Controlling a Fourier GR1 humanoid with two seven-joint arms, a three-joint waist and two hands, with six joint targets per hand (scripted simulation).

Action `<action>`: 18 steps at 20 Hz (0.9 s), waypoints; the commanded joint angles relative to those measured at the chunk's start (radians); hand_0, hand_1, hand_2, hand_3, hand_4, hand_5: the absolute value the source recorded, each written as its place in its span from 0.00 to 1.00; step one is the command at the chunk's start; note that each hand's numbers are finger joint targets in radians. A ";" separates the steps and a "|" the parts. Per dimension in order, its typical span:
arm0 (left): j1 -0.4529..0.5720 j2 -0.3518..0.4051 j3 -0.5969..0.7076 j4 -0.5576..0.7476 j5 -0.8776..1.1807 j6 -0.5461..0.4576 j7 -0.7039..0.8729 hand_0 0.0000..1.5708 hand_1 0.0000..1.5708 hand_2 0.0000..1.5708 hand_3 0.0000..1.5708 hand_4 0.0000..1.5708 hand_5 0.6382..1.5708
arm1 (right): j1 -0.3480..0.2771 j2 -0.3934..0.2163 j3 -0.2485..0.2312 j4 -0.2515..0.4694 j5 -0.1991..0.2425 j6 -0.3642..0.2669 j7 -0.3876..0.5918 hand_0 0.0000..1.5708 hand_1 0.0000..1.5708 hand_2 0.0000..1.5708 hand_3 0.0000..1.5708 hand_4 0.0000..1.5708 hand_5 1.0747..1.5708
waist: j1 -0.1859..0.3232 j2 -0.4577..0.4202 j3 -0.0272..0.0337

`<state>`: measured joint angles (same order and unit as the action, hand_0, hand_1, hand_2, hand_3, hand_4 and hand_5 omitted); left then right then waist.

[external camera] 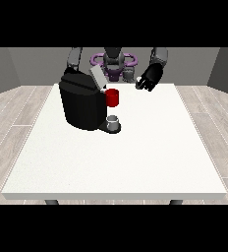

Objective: Insert the coffee pod into the coffee machine and close the lid

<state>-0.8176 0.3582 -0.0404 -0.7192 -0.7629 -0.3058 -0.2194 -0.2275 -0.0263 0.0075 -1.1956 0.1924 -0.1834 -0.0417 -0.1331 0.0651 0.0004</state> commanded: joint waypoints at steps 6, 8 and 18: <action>-0.179 -0.043 0.064 -0.049 0.051 -0.112 0.128 0.88 0.88 0.89 0.88 0.33 1.00 | -0.014 0.002 -0.025 0.031 -0.031 0.015 -0.075 0.00 0.00 0.00 0.00 0.00 1.00 | -0.041 -0.007 0.0002; -0.212 -0.036 0.080 -0.041 0.053 -0.113 0.145 0.61 0.61 0.74 0.86 0.33 1.00 | -0.082 -0.025 -0.054 0.013 -0.037 0.010 -0.026 0.00 0.00 0.00 0.00 0.00 1.00 | -0.049 0.024 0.0000; -0.360 0.076 0.149 0.015 0.060 -0.148 0.159 0.77 0.77 0.81 0.80 0.31 1.00 | -0.175 -0.043 -0.053 -0.063 -0.037 0.022 0.047 0.00 0.00 0.00 0.00 0.17 1.00 | -0.127 0.130 -0.0003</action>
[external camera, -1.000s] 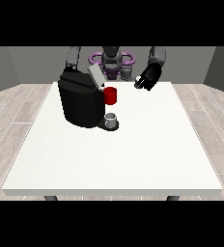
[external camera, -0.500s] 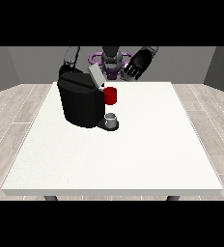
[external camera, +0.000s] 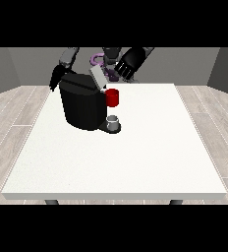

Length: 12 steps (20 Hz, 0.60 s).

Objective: Insert the coffee pod into the coffee machine and close the lid

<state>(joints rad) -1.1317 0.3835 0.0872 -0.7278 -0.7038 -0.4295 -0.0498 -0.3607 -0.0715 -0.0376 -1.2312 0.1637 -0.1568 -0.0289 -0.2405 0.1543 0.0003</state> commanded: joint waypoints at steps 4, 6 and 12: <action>-0.058 0.056 0.036 0.027 0.004 -0.018 -0.003 0.78 0.78 0.82 0.78 0.30 1.00 | 0.014 0.006 -0.010 -0.024 -0.021 0.005 -0.038 0.00 0.00 0.00 0.00 0.00 1.00 | -0.038 0.050 0.0000; -0.070 0.023 0.030 0.026 -0.005 0.012 0.019 0.81 0.81 0.83 0.80 0.30 1.00 | -0.039 -0.031 -0.035 -0.021 -0.030 0.024 -0.003 0.00 0.00 0.00 0.00 0.00 1.00 | -0.039 0.067 0.0000; -0.150 0.049 0.022 0.045 -0.012 -0.041 0.003 0.76 0.76 0.81 0.78 0.30 1.00 | -0.135 -0.018 -0.038 0.003 0.011 -0.045 0.037 0.00 0.00 0.00 0.00 0.00 1.00 | -0.019 0.136 0.0001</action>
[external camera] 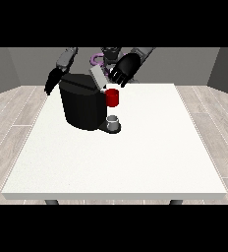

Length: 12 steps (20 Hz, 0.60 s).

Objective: Insert the coffee pod into the coffee machine and close the lid

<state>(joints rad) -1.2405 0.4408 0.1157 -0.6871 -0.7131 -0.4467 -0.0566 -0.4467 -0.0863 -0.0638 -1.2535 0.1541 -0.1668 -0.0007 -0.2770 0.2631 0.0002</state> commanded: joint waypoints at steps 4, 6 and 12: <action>-0.001 0.019 0.002 0.031 -0.018 0.016 -0.028 0.76 0.76 0.80 0.78 0.30 1.00 | -0.015 0.007 0.011 -0.017 0.016 -0.016 0.042 0.00 0.00 0.00 0.00 0.12 1.00 | -0.009 0.023 -0.0001; -0.026 -0.051 -0.008 0.016 -0.017 0.034 0.028 0.80 0.80 0.82 0.78 0.28 1.00 | -0.010 0.014 0.005 0.018 0.005 -0.010 -0.025 0.00 0.00 0.00 0.00 0.10 1.00 | -0.016 0.028 0.0004; 0.007 -0.034 -0.014 0.034 -0.020 0.015 -0.029 0.76 0.76 0.78 0.76 0.28 1.00 | -0.020 0.016 -0.008 0.008 0.005 -0.031 0.020 0.00 0.00 0.00 0.00 0.11 1.00 | 0.009 0.023 0.0001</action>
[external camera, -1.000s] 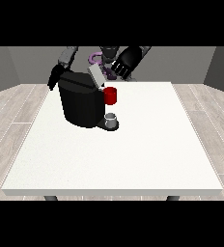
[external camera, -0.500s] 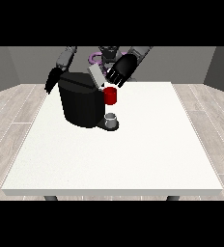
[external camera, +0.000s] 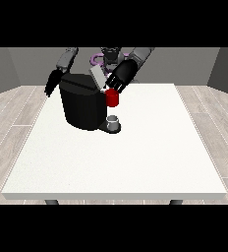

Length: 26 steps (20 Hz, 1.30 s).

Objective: Insert the coffee pod into the coffee machine and close the lid

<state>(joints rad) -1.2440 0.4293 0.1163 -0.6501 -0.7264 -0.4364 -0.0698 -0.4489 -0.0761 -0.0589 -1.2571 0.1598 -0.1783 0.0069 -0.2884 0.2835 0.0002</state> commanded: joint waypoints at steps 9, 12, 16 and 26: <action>0.000 -0.014 -0.001 0.007 -0.024 0.068 -0.027 0.78 0.78 0.80 0.76 0.26 1.00 | 0.003 -0.002 -0.010 -0.001 -0.011 0.003 -0.002 0.00 0.00 0.00 0.00 0.00 1.00 | -0.017 0.022 0.0000; -0.019 0.019 0.012 0.027 -0.022 0.047 -0.037 0.77 0.77 0.79 0.76 0.23 1.00 | -0.008 0.005 0.012 -0.012 0.012 -0.007 0.002 0.00 0.00 0.00 0.00 0.00 1.00 | -0.015 0.034 -0.0001; -0.021 0.022 0.016 0.027 -0.019 0.042 -0.046 0.76 0.76 0.78 0.74 0.23 1.00 | 0.000 -0.015 -0.004 -0.017 -0.009 0.018 0.001 0.00 0.00 0.00 0.00 0.00 1.00 | -0.026 0.004 -0.0001; -0.028 0.079 -0.045 0.018 -0.120 0.116 -0.089 0.77 0.77 0.78 0.70 0.00 1.00 | -0.017 -0.009 -0.008 -0.020 0.000 -0.005 -0.025 0.00 0.00 0.00 0.00 0.00 1.00 | -0.031 0.071 0.0002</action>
<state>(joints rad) -1.2744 0.4757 0.0937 -0.6327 -0.8113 -0.3326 -0.1319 -0.4672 -0.0792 -0.0564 -1.2750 0.1673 -0.1854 0.0002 -0.3177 0.3325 0.0003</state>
